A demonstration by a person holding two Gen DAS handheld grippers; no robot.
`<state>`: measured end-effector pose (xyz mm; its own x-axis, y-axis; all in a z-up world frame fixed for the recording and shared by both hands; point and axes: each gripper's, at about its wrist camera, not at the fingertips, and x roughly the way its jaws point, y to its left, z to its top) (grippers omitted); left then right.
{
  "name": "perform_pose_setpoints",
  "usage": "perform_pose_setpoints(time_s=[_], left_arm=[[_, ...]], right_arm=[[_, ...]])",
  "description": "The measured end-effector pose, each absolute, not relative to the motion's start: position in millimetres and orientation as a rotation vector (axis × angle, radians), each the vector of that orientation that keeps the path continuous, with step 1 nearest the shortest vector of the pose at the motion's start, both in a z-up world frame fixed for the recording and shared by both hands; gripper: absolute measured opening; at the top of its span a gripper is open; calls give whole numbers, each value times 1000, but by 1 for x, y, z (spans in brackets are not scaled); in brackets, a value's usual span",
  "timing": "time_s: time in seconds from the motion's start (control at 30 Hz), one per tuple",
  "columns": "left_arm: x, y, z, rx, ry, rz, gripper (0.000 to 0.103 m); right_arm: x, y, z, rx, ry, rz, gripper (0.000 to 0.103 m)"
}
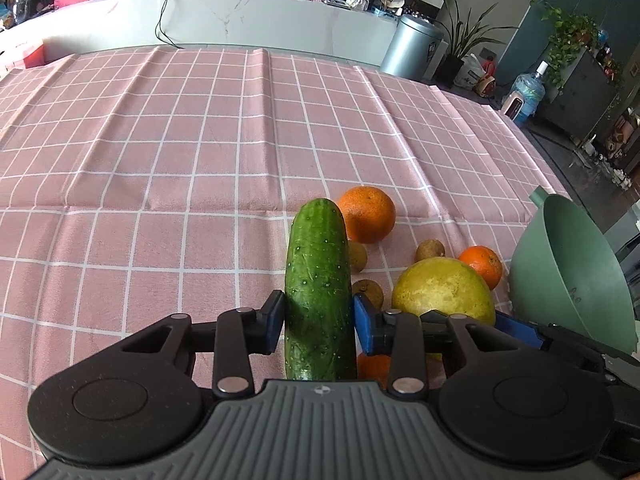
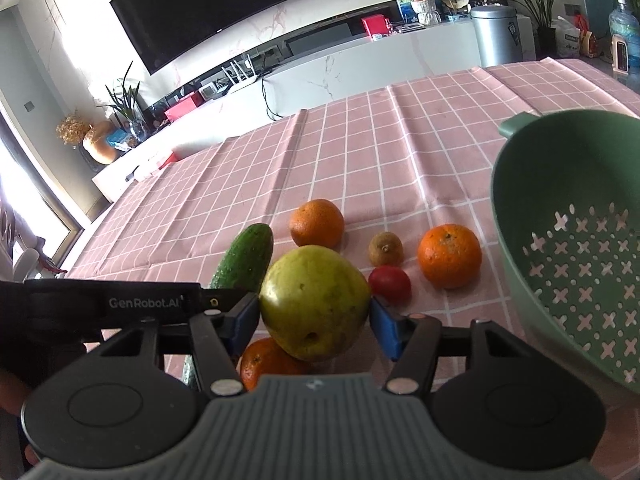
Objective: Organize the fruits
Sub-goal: 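Grasp the cucumber with the left gripper while the right gripper grasps the yellow-green pear, then lower the cucumber into the green colander with the left gripper while the right gripper drops the pear in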
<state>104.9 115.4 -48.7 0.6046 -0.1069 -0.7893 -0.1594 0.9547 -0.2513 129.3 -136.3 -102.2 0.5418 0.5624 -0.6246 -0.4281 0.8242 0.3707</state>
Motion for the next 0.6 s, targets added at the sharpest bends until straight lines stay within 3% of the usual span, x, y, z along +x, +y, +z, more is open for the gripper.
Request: perform_pose_setpoints(time_s=[0.6], left_arm=[[103,38,31,-337,805,-176,41]], right_arm=[[88,-230,-26,177,655,475,57]])
